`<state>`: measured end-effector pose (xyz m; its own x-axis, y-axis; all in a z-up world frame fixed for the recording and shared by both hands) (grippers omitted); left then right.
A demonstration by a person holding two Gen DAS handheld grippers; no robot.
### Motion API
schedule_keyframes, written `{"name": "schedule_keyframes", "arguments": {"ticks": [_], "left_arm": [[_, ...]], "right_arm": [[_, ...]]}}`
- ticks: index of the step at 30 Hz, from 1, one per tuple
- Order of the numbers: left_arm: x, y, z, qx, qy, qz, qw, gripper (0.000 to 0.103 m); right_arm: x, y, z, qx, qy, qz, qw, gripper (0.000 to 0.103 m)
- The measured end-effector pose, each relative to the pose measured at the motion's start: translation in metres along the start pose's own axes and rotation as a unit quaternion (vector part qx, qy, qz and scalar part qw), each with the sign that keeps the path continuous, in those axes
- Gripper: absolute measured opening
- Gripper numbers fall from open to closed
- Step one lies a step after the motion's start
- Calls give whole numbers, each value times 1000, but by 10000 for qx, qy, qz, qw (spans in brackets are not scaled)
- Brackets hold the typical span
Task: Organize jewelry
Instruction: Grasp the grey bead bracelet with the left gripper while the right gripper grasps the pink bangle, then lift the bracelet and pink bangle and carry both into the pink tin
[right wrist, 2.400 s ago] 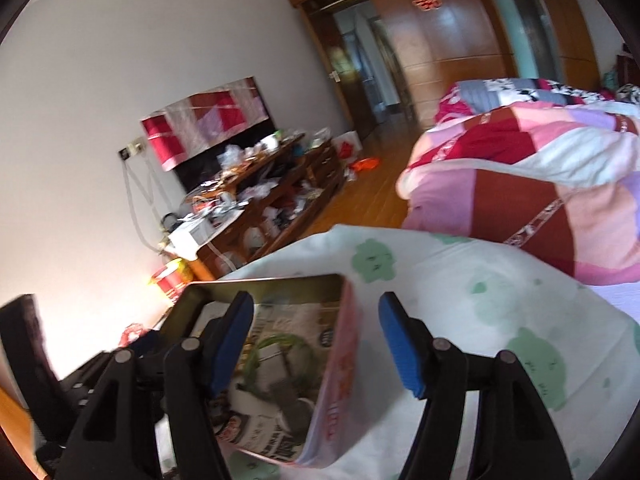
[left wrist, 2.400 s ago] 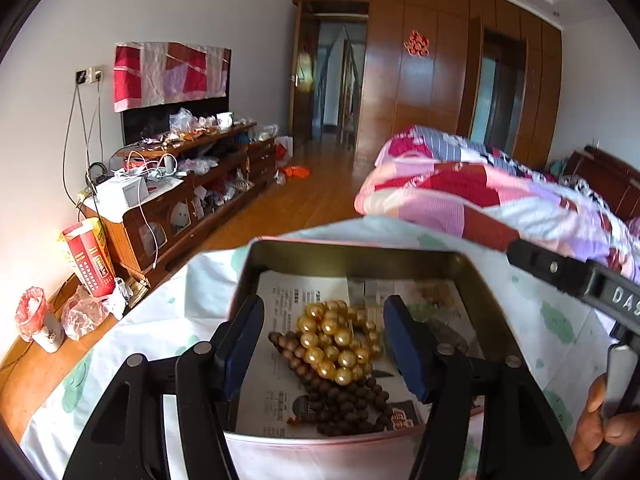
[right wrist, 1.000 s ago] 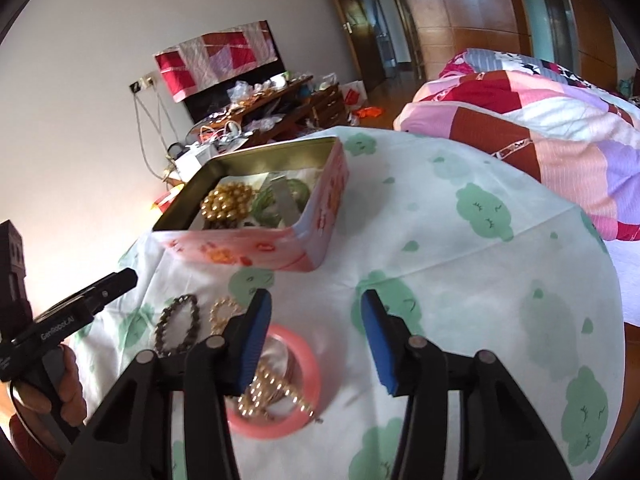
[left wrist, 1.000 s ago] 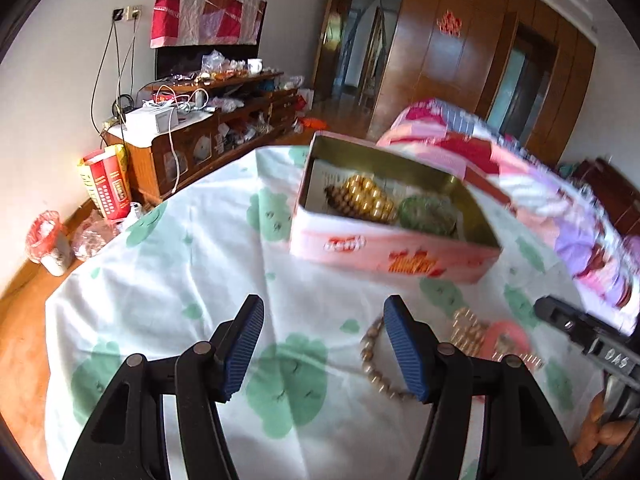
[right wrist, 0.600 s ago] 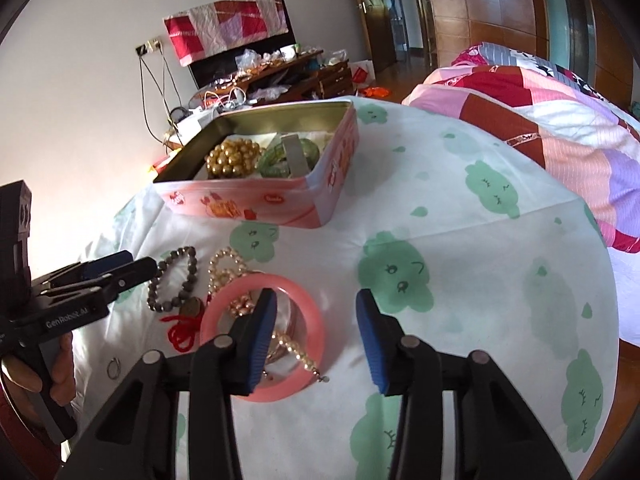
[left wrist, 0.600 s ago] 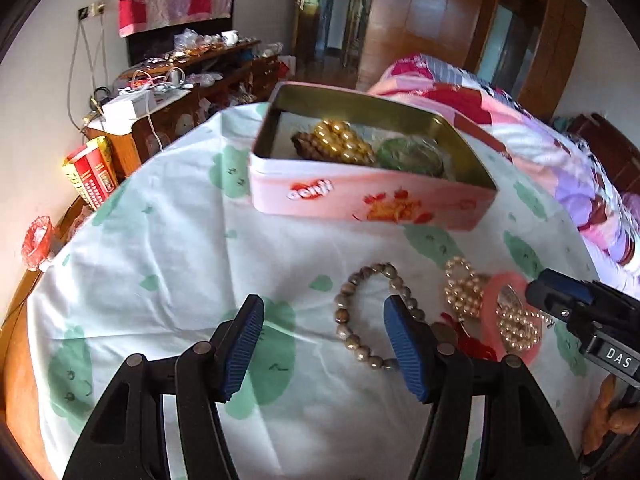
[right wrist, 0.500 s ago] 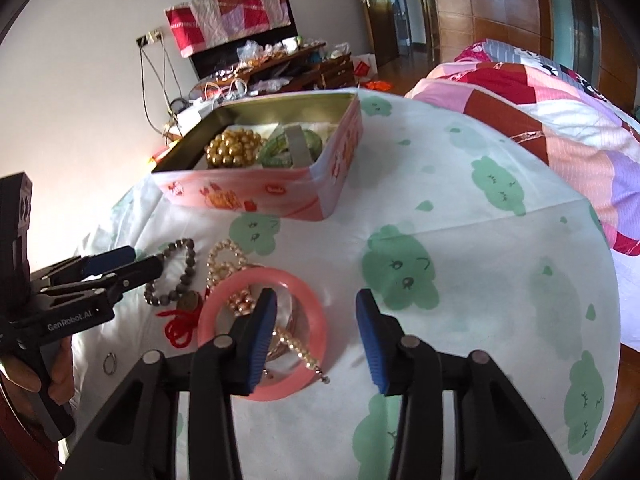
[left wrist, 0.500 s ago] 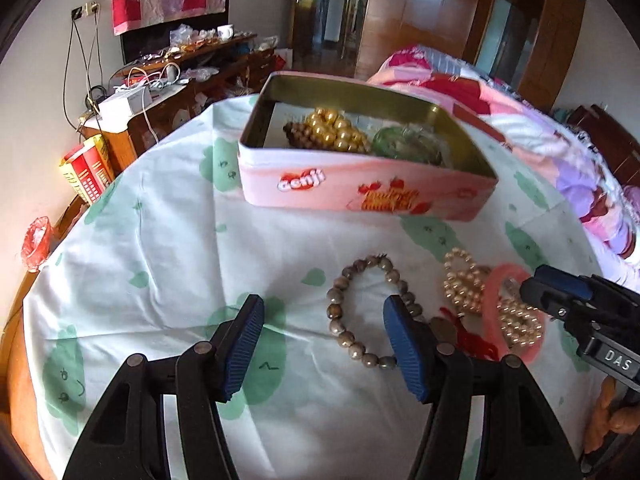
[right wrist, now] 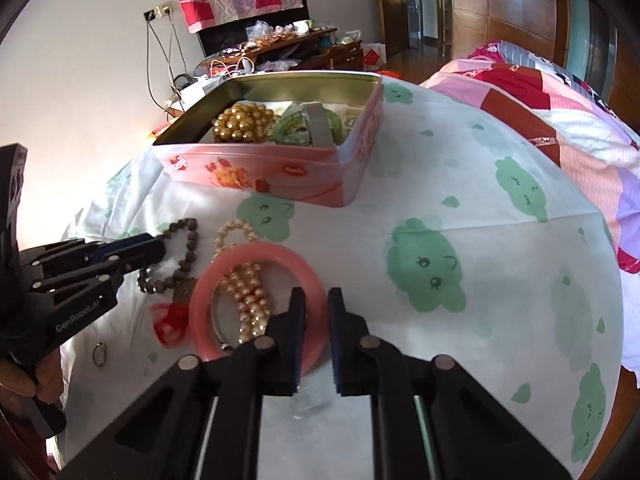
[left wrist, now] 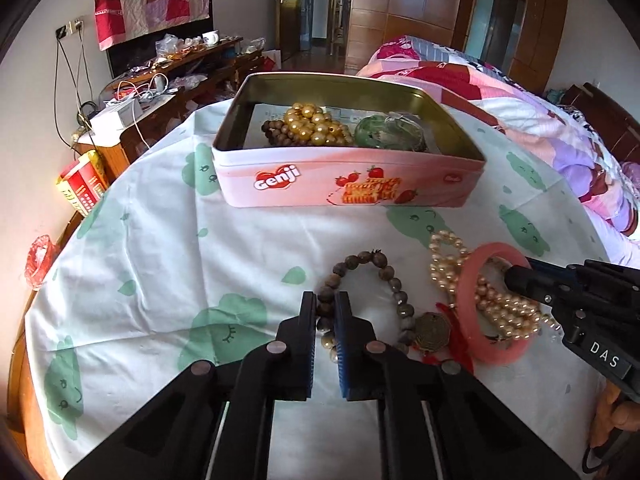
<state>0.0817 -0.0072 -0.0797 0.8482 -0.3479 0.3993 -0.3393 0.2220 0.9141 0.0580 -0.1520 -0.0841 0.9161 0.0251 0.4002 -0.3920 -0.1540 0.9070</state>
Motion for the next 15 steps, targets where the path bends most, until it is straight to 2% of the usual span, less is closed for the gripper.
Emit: {"name": "schedule_keyframes", "arguments": {"ticks": [3, 9, 15], "left_arm": [[-1, 7, -3, -20, 95, 155, 9998, 8], [-7, 39, 4, -47, 17, 1001, 9950, 8], [-9, 56, 2, -254, 210, 1463, 9887, 8]], "right_arm": [[-2, 8, -1, 53, -19, 204, 9998, 14], [-8, 36, -2, 281, -153, 903, 9954, 14], [-6, 51, 4, 418, -370, 1219, 9910, 14]]}}
Point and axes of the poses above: each gripper's, at about its wrist camera, not at the fingertips, and y roughly against the way its jaws point, z to its right, x to its top, the point moved 4 cm from there along -y, roughly the way its jaws point, and after that the axes turned 14 degrees about -z, right-handed, at the moved point
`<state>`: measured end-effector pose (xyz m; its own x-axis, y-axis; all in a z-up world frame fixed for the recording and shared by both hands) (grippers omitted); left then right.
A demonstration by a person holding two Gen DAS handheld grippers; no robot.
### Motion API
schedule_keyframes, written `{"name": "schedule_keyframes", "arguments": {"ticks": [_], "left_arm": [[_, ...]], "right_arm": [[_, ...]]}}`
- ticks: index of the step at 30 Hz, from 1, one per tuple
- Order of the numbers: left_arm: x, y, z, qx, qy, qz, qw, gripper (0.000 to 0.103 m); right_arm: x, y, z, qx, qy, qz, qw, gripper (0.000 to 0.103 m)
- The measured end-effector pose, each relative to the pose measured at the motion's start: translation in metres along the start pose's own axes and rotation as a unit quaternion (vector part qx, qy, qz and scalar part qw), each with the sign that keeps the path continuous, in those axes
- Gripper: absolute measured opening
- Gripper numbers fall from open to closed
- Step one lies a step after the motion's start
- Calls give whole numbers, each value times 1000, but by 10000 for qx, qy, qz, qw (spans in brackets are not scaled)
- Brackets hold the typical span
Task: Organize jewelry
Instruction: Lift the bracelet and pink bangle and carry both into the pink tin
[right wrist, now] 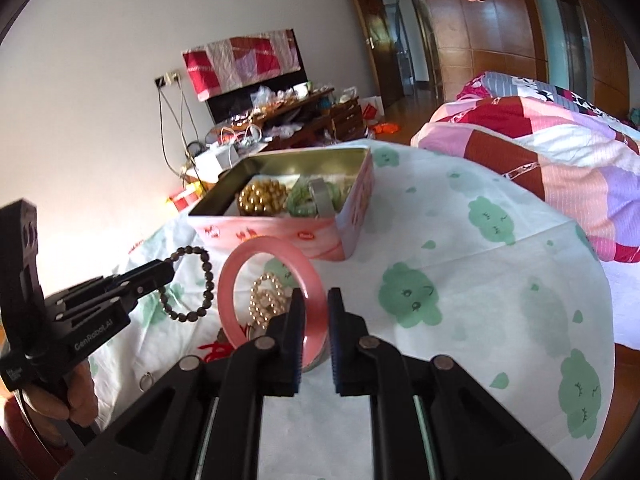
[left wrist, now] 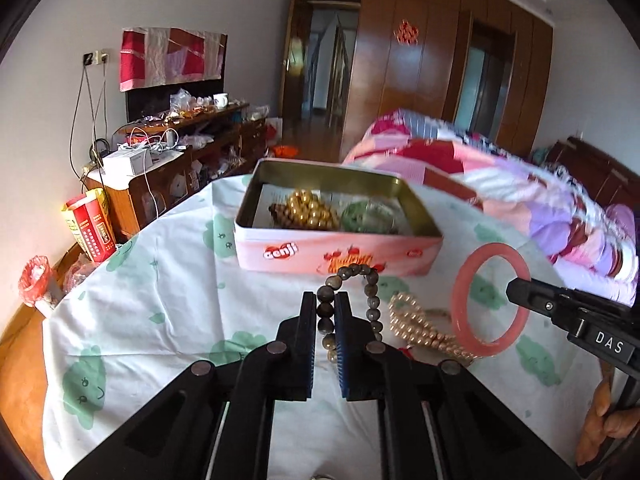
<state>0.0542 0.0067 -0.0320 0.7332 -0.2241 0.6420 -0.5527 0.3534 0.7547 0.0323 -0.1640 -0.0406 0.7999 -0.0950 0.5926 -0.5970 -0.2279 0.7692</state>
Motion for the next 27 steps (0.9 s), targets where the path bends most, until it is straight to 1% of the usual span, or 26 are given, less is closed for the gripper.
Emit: {"name": "schedule_keyframes", "arguments": {"ticks": [3, 8, 12, 17, 22, 27], "left_arm": [[2, 2, -2, -123, 105, 58, 9999, 8], [3, 1, -3, -159, 157, 82, 9997, 8], [1, 4, -1, -229, 172, 150, 9995, 8], [3, 8, 2, -326, 141, 252, 9991, 8], [18, 13, -1, -405, 171, 419, 9982, 8], [42, 8, -8, -473, 260, 554, 9970, 8]], "right_arm": [[5, 8, 2, 81, -101, 132, 9998, 14], [12, 19, 7, 259, -285, 344, 9987, 14], [14, 17, 15, 232, -434, 332, 9982, 14], [14, 11, 22, 299, -572, 248, 9976, 14], [23, 13, 18, 351, -481, 332, 9977, 14], [46, 10, 16, 540, -557, 442, 9960, 14]]}}
Point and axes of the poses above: each gripper's, at about its wrist camera, not at the fingertips, and y roughly against the way its jaws point, z to its right, x to its top, the point moved 4 cm from there along -y, roughly the way its jaws point, and after that the axes turned 14 degrees about -z, right-handed, at the moved point
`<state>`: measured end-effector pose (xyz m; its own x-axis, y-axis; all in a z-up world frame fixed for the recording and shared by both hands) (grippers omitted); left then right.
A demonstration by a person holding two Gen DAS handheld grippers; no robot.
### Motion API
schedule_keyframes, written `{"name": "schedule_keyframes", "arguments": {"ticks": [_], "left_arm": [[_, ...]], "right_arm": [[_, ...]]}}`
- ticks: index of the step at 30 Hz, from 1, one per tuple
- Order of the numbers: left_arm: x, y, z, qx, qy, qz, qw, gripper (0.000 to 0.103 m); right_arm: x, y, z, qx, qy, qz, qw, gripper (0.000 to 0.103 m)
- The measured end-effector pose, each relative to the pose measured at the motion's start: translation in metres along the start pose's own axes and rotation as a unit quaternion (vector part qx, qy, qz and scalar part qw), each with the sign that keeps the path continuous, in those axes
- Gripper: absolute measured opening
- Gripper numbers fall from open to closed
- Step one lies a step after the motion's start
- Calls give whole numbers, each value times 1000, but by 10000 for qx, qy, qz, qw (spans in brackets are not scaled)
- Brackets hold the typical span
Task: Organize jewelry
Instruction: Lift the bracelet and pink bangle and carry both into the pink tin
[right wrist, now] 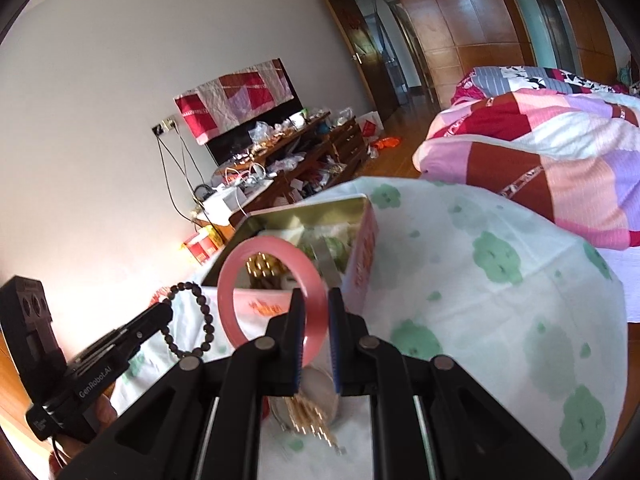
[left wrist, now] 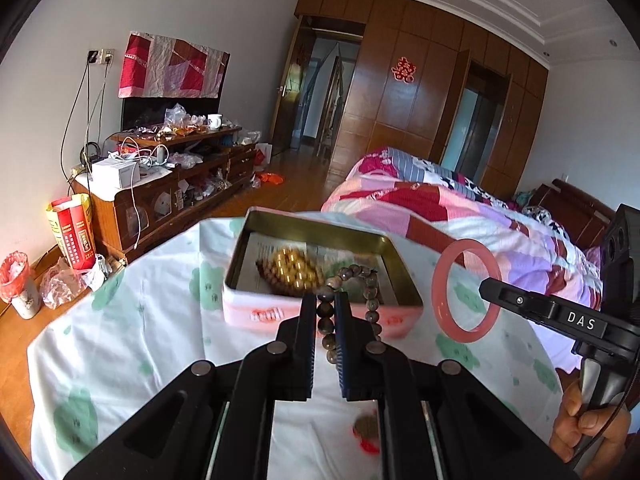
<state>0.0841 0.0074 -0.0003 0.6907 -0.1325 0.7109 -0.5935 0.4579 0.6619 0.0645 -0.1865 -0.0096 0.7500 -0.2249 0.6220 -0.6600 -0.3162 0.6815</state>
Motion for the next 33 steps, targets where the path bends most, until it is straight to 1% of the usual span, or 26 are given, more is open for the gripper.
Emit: {"name": "schedule_keyframes", "arguments": {"ticks": [3, 7, 13, 15, 20, 25, 27, 31, 33], "left_arm": [[14, -8, -4, -22, 31, 70, 10000, 8], [31, -25, -11, 40, 28, 75, 10000, 8], [47, -55, -20, 121, 35, -31, 9999, 8], [50, -64, -24, 145, 62, -95, 9998, 8], [50, -81, -31, 164, 168, -315, 9992, 8], [47, -92, -33, 336, 133, -512, 9980, 8], [45, -96, -32, 451, 96, -576, 9973, 8], [42, -103, -32, 878, -31, -708, 9936, 8], [41, -106, -35, 908, 4, -822, 9925, 8]], "right_arm": [[17, -9, -1, 51, -91, 84, 9999, 14], [36, -26, -1, 109, -186, 78, 9997, 14], [60, -65, 3, 220, -389, -92, 9990, 14], [63, -77, 2, 173, -376, -171, 9990, 14], [60, -99, 5, 30, -339, -345, 9988, 14], [56, -108, 8, -14, -372, -495, 9981, 14], [56, -110, 9, -10, -387, -521, 9979, 14], [56, -113, 3, -166, -218, -490, 9984, 14], [55, -112, 2, -216, -178, -451, 9986, 15]]}}
Point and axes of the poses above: each gripper's, at about its wrist camera, not at the fingertips, and y roughly against the way its jaws point, z to its right, x to its top, the point moved 4 cm from there along -y, roughly the way its jaws point, and after that the axes turned 14 degrees about -z, right-handed, at the moved point
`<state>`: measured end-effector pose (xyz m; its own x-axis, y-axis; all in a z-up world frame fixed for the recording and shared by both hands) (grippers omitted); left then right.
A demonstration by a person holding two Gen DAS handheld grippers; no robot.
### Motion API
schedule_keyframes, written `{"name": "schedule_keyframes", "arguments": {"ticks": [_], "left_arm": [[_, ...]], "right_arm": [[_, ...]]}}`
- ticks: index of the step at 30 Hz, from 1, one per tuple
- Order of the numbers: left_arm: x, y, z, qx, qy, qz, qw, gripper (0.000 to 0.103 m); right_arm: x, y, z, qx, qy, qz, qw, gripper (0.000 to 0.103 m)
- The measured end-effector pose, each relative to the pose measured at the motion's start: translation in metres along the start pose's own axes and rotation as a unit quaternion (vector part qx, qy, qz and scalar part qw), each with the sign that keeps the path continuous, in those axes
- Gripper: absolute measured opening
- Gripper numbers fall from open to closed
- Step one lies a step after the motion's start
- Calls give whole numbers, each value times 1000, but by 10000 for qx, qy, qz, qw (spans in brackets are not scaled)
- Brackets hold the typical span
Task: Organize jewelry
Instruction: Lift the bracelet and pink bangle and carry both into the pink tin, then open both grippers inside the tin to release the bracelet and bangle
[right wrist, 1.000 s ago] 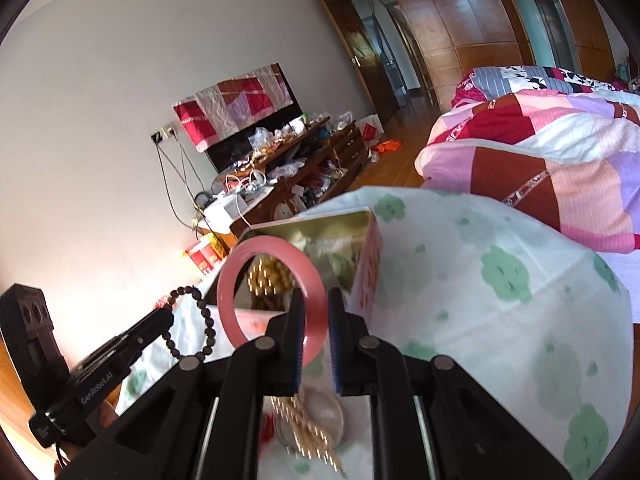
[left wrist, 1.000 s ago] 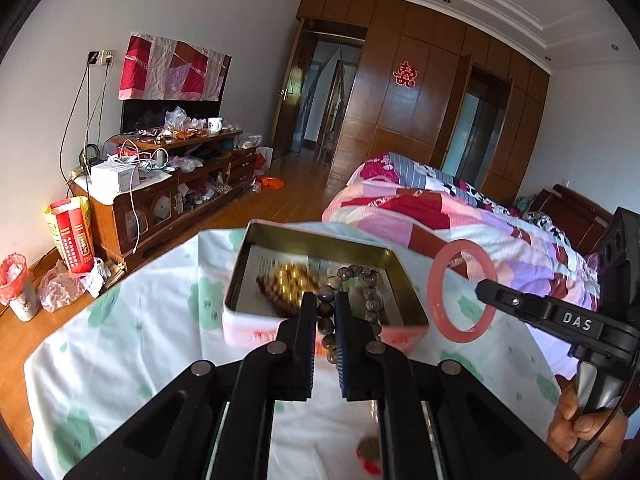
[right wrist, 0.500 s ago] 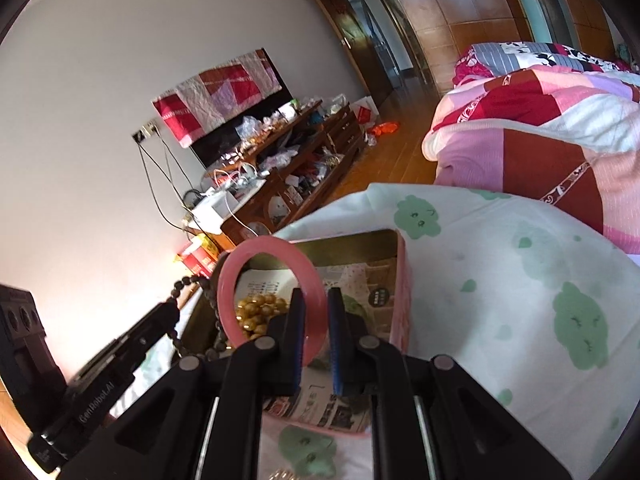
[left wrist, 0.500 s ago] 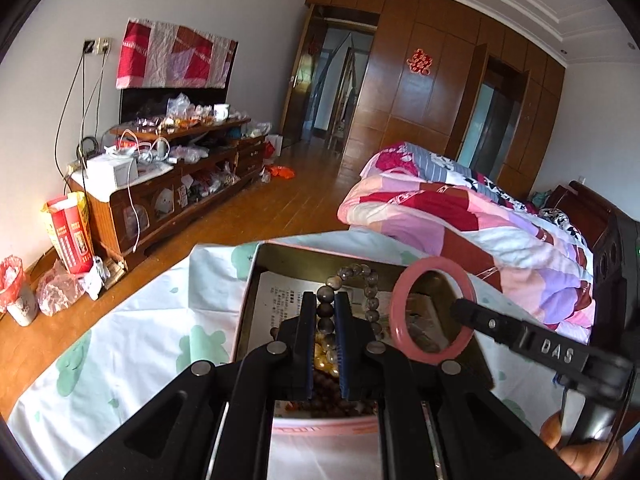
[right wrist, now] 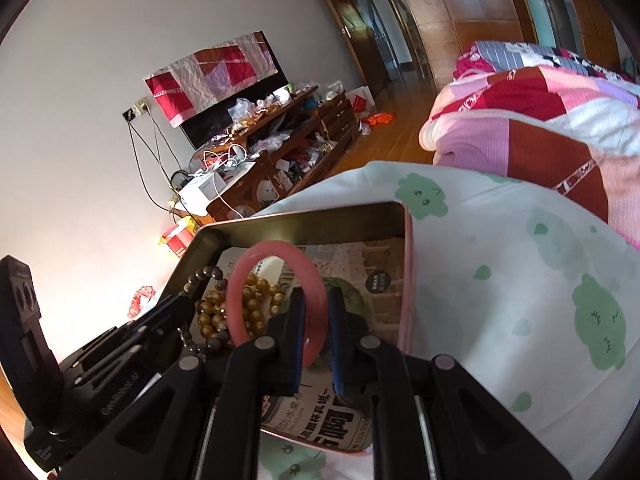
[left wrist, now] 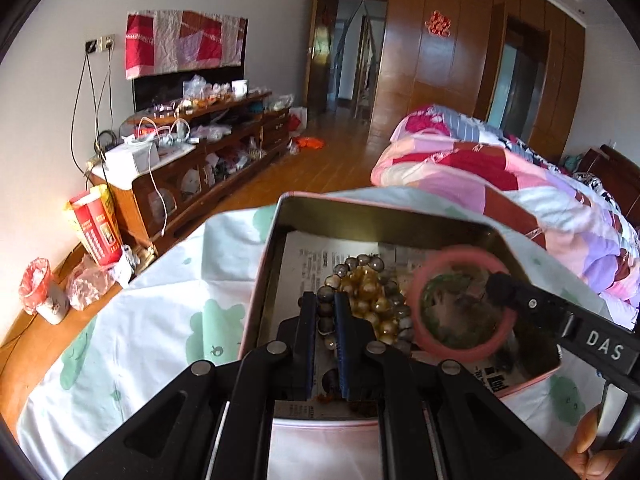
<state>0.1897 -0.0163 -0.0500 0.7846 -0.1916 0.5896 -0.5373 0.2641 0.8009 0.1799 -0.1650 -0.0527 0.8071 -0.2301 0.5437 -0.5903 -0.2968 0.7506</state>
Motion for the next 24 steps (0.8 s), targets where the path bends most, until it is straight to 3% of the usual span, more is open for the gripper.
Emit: {"name": "schedule_keyframes", "arguments": {"ticks": [4, 8, 9, 12, 15, 24], "left_arm": [[1, -2, -8, 28, 193, -44, 9998, 9], [-1, -3, -4, 2, 152, -99, 9998, 19], [-1, -3, -1, 46, 79, -107, 9999, 25], [-1, -3, 6, 139, -100, -106, 9998, 40], [-1, -1, 8, 204, -191, -57, 9996, 50], [0, -2, 9, 249, -224, -56, 9994, 51]], "right_arm": [[3, 0, 3, 86, -95, 23, 9999, 23], [2, 15, 5, 211, -176, 311, 9991, 59], [3, 21, 5, 199, -178, 452, 9986, 62], [5, 31, 3, 78, -134, 677, 9976, 64], [6, 29, 2, 86, -162, 617, 9979, 64], [5, 36, 9, -76, -230, 788, 9966, 64]]}}
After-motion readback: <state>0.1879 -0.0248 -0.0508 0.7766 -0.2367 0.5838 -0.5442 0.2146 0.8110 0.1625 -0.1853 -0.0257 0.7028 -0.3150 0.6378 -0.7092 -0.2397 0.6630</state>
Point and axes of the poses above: each gripper's, at about its wrist camera, not at the fingertips, and y roughly against the way its jaws point, z to its right, x to its top, the point moved 4 cm from there along -y, roughly the way its jaws point, and after that the axes turned 14 degrees about -z, right-handed, at the moved point
